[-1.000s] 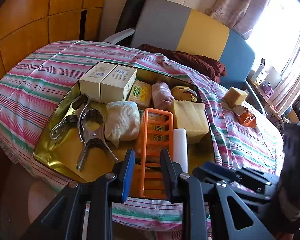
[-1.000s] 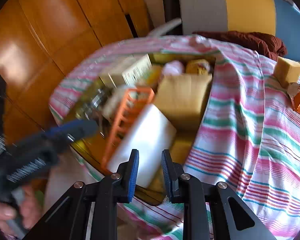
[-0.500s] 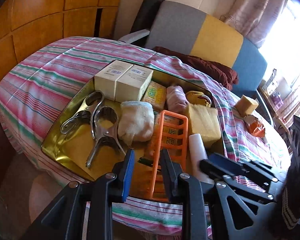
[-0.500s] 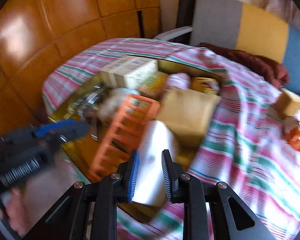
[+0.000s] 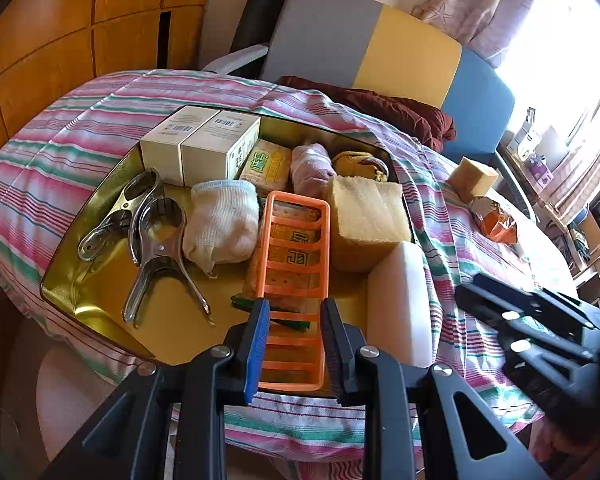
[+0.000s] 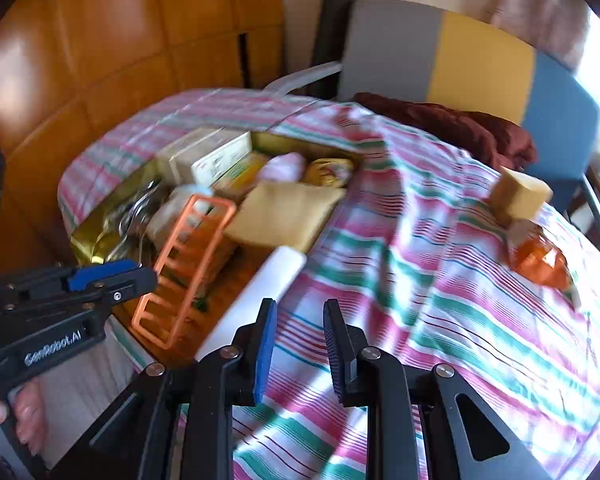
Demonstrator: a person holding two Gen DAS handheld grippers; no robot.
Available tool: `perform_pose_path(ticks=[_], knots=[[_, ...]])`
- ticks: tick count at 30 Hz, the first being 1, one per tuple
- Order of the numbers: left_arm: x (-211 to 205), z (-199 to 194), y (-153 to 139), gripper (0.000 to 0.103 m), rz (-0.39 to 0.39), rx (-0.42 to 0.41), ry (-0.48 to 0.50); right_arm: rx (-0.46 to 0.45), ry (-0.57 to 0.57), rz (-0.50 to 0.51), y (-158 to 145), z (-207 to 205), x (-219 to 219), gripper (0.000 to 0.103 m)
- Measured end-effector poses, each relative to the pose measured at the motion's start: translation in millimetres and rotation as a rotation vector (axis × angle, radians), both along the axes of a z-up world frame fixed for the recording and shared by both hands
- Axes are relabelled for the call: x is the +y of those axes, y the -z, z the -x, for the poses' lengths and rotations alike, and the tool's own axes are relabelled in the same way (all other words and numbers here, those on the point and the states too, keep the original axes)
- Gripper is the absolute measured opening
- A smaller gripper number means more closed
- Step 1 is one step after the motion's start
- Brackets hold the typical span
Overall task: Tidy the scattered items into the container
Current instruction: 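Lower the block and rack into the tin and open both tools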
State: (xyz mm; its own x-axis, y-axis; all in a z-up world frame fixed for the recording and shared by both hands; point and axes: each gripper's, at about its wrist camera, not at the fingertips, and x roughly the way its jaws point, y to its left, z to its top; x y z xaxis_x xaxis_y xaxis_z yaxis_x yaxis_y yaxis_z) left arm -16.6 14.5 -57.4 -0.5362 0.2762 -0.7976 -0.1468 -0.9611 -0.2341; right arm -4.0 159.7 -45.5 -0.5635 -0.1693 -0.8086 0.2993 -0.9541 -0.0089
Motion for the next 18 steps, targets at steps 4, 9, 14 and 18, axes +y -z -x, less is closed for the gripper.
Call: perform_pose_path(ticks=[4,9,14,18], knots=[[-6,-1,-3,0.023,0.005,0.011,-0.030,0.022,-0.112,0.004,2,0,-40,0.022],[-23,3,-3,0.023,-0.025,-0.006,-0.083,0.017,-0.067,0.168,-9,-3,-16,0.021],[-22,4,-2,0.023,-0.028,-0.002,-0.088,-0.031,-0.040,0.198,-3,-5,0,0.021],[-13,2,0,0.023,-0.010,-0.003,-0.061,-0.096,-0.076,0.213,13,10,-15,0.019]])
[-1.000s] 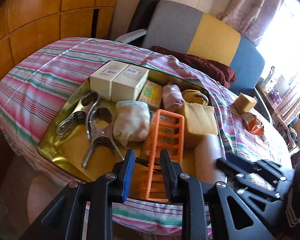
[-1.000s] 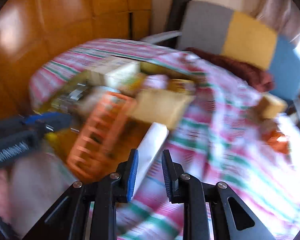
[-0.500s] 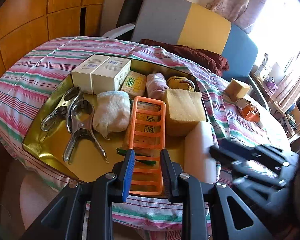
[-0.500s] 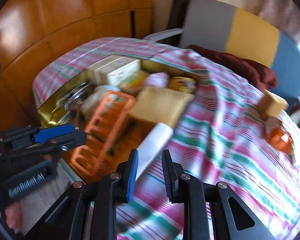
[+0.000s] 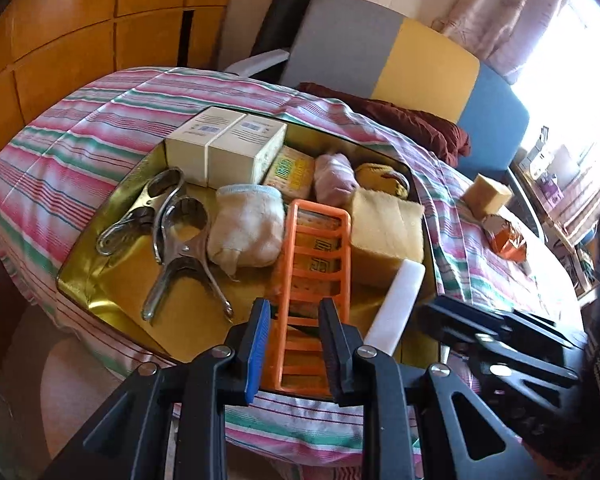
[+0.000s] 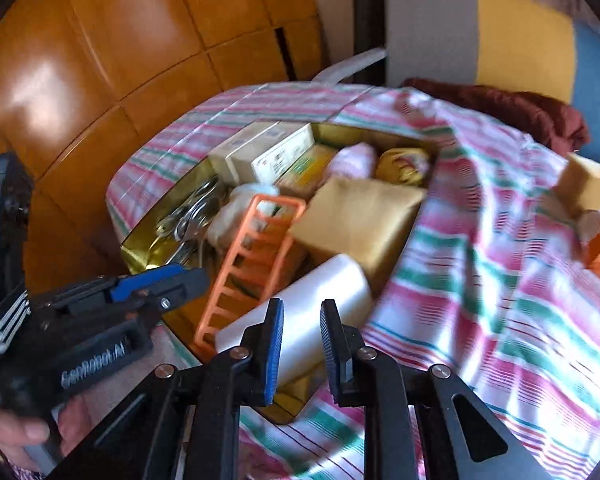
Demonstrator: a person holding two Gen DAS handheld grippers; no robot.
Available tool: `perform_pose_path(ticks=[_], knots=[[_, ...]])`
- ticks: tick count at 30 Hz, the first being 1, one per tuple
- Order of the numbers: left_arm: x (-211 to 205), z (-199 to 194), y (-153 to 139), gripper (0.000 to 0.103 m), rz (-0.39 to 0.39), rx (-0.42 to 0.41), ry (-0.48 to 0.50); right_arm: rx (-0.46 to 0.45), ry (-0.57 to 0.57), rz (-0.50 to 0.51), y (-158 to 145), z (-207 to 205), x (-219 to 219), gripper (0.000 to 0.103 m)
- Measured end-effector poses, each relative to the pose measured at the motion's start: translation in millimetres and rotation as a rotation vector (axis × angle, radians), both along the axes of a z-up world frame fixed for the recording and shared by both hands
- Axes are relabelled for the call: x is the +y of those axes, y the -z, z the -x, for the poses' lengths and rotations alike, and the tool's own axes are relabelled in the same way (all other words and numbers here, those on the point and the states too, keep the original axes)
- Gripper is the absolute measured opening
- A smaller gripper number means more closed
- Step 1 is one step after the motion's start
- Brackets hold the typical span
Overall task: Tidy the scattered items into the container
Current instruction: 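Lower the block and rack into the tin and open both tools, then move both open tools back toward the remaining items on the cloth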
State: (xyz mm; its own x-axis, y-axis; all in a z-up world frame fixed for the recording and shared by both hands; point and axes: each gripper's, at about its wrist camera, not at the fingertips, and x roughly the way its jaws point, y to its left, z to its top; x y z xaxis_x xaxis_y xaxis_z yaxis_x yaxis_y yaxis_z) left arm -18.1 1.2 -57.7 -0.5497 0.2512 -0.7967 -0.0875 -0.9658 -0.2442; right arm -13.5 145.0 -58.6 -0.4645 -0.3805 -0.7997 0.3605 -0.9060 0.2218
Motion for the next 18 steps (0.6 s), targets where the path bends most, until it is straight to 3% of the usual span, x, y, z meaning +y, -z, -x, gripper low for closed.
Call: perform_pose_path(ticks=[2,8,10,13,18], knots=[[2,-1,0,0.023,0.007,-0.003,0.010,-0.018,-0.007,-0.005,5,10,-6,0.019],[0,-2,-1,0.023,0.006,-0.002,-0.004,-0.038,-0.111,-0.150,13,22,-28,0.014],[0,-1,1,0.023,0.003,-0.011,-0.002,-0.094,-0.109,-0.153,18,20,-21,0.014],[0,0,3,0.023,0.006,-0.014,-0.004,-0.102,-0.051,-0.030,10,8,4,0.014],[-1,8,6,0.024,0.017,-0.027,-0.026,0.012,0.099,0.114,-21,-18,60,0.018]])
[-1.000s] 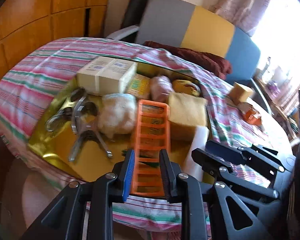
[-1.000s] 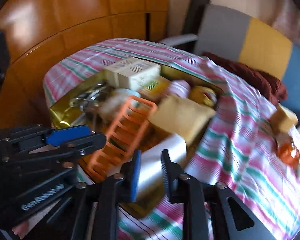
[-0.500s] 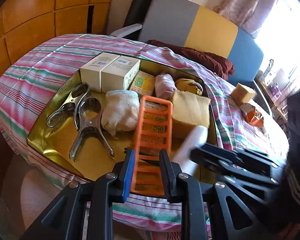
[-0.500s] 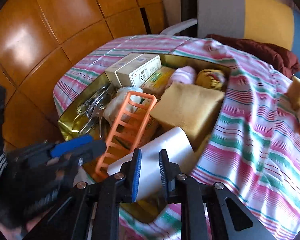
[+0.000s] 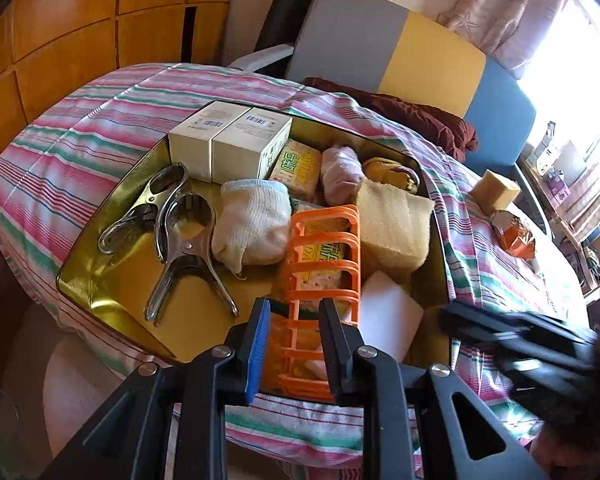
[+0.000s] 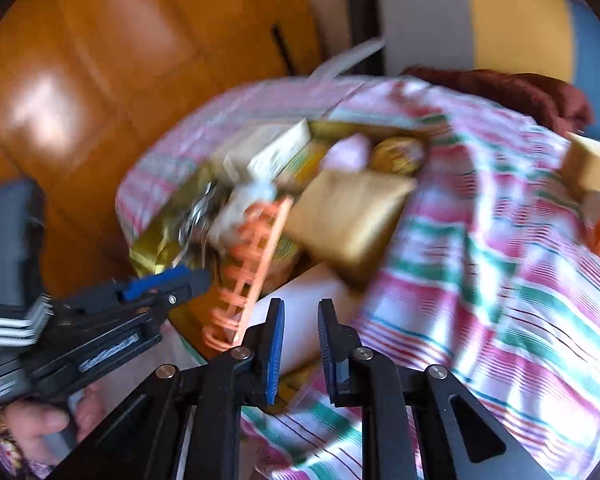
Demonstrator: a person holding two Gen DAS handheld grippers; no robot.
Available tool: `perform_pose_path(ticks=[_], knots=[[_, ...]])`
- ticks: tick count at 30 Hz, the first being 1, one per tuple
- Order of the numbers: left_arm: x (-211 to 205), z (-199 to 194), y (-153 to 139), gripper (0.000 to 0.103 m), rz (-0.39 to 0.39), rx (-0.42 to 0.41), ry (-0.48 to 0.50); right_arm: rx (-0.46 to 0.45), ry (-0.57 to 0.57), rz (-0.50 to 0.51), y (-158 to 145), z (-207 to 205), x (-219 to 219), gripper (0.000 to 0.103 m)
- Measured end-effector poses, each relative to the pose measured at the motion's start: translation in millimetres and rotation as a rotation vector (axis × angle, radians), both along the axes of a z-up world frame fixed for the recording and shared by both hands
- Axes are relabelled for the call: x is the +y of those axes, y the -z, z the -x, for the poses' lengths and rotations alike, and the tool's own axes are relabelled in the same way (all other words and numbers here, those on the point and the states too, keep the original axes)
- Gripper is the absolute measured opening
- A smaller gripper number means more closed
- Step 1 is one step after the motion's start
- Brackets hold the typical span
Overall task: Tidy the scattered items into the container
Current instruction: 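Move both open tools back toward the remaining items on the cloth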
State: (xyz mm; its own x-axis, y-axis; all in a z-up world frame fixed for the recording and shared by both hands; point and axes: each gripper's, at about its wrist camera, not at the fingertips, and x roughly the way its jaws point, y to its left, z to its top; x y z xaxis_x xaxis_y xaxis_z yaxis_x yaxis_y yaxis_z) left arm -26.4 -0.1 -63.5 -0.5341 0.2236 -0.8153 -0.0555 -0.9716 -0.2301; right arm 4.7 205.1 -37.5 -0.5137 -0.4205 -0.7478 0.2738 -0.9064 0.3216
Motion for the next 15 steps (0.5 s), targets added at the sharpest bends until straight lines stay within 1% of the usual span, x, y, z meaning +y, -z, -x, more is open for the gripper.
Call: perform_pose_path(ticks=[2,3,5,6,9,10,11,12,14,15], knots=[[6,6,5,0.024,0.031,-0.021,0.012,-0.001,0.097,0.055,-2,-5,32,0.018],[10,8,6,0.024,0.045,-0.022,0.022,-0.002,0.132,0.066,-2,-6,41,0.018],[19,10,6,0.024,0.089,0.003,0.042,-0.009,0.221,0.076,1,-11,69,0.018],[25,11,5,0.024,0.122,0.016,0.056,-0.010,0.246,0.077,2,-11,76,0.018],[40,14,2,0.023,0.198,0.041,0.084,-0.004,0.353,0.101,8,-18,119,0.019],[41,15,0,0.023,0.201,0.041,0.087,-0.002,0.385,0.101,9,-17,131,0.023],[41,15,-3,0.023,0.180,0.044,0.091,0.001,0.430,0.096,12,-18,149,0.029],[40,14,-7,0.024,0.156,0.050,0.090,0.002,0.470,0.085,14,-20,165,0.031],[40,12,-14,0.025,0.136,0.064,0.073,-0.013,0.558,0.061,21,-16,201,0.042],[42,11,-18,0.025,0.130,0.075,0.065,-0.022,0.588,0.056,23,-14,216,0.045]])
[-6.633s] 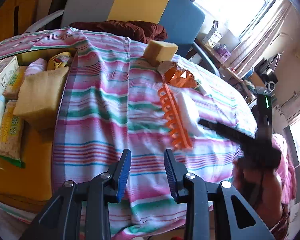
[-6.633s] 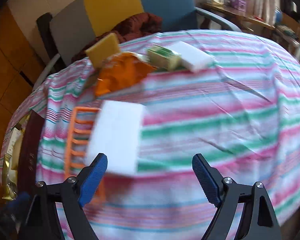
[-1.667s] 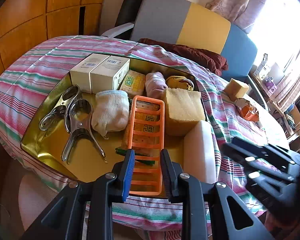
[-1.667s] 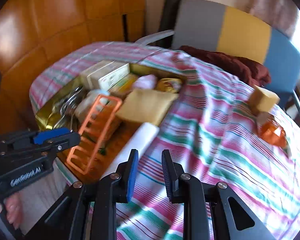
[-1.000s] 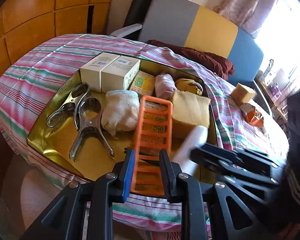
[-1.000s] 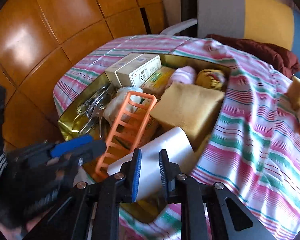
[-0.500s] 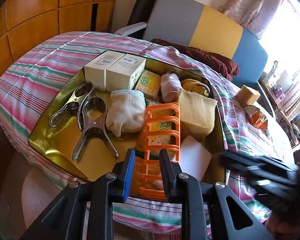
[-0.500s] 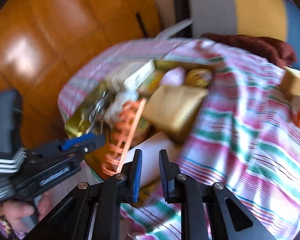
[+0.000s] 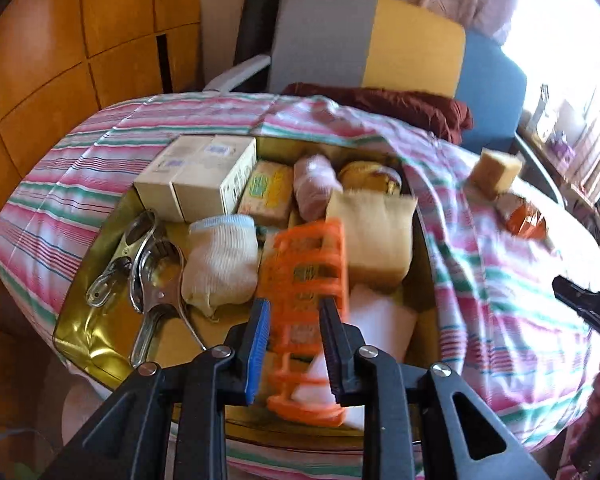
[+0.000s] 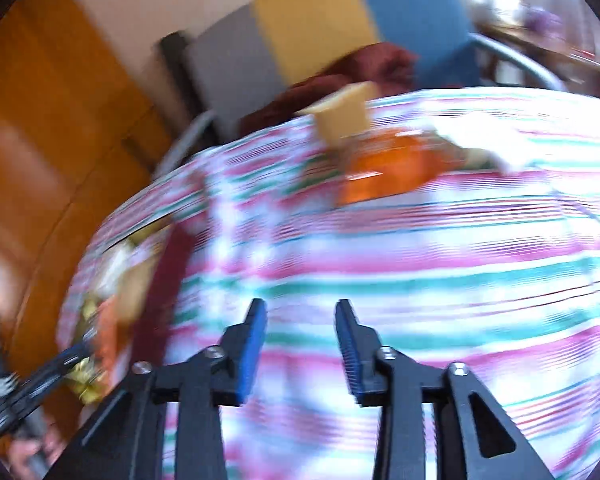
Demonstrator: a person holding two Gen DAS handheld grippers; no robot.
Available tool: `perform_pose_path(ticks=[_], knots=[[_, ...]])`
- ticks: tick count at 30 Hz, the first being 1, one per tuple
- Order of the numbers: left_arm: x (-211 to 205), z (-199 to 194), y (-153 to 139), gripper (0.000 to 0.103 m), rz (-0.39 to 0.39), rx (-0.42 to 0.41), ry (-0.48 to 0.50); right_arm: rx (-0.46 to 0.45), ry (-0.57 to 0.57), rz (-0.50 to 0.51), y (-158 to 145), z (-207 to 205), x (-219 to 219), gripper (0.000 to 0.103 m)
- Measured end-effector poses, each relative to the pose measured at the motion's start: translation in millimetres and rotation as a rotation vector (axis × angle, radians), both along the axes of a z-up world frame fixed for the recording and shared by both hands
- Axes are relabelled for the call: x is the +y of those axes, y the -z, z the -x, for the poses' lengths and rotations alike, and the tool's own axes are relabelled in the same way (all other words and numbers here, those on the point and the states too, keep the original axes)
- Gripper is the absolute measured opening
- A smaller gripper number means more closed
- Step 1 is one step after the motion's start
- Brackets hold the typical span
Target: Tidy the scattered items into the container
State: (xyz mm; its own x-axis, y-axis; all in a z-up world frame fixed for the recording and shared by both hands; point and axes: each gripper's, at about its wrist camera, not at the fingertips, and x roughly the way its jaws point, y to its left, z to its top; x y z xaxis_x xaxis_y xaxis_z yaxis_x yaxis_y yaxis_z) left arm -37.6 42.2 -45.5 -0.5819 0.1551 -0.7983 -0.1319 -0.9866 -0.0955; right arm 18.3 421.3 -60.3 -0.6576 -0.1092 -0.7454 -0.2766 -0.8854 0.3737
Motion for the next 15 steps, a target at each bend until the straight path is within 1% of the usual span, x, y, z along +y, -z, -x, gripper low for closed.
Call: perform_pose_path(ticks=[1,3,4,5,6,9,11,12,15], knots=[[3,-2,-5,0.025,-0.007,0.014,0.002,-0.008,0.045,-0.006,3,3,22,0.047],[11,-5,-13,0.026,-0.024,0.036,0.015,-0.023,0.096,-0.031,5,9,48,0.048],[16,-7,-16,0.026,-0.037,0.045,0.027,-0.031,0.117,-0.051,6,13,62,0.053],[21,-7,-19,0.026,-0.050,0.049,0.044,-0.041,0.138,-0.069,6,18,73,0.055],[29,-9,-20,0.026,-0.066,0.049,0.071,-0.046,0.147,-0.074,6,21,78,0.056],[56,-12,-19,0.026,-0.091,0.024,0.163,-0.033,0.126,-0.067,4,35,88,0.059],[75,-15,-13,0.026,-0.091,-0.003,0.223,-0.017,0.093,-0.070,1,49,85,0.069],[84,-18,-11,0.026,-0.089,-0.014,0.249,-0.004,0.083,-0.077,0,58,85,0.071],[103,-28,-3,0.026,-0.088,-0.040,0.313,0.026,0.064,-0.110,-9,85,83,0.073]])
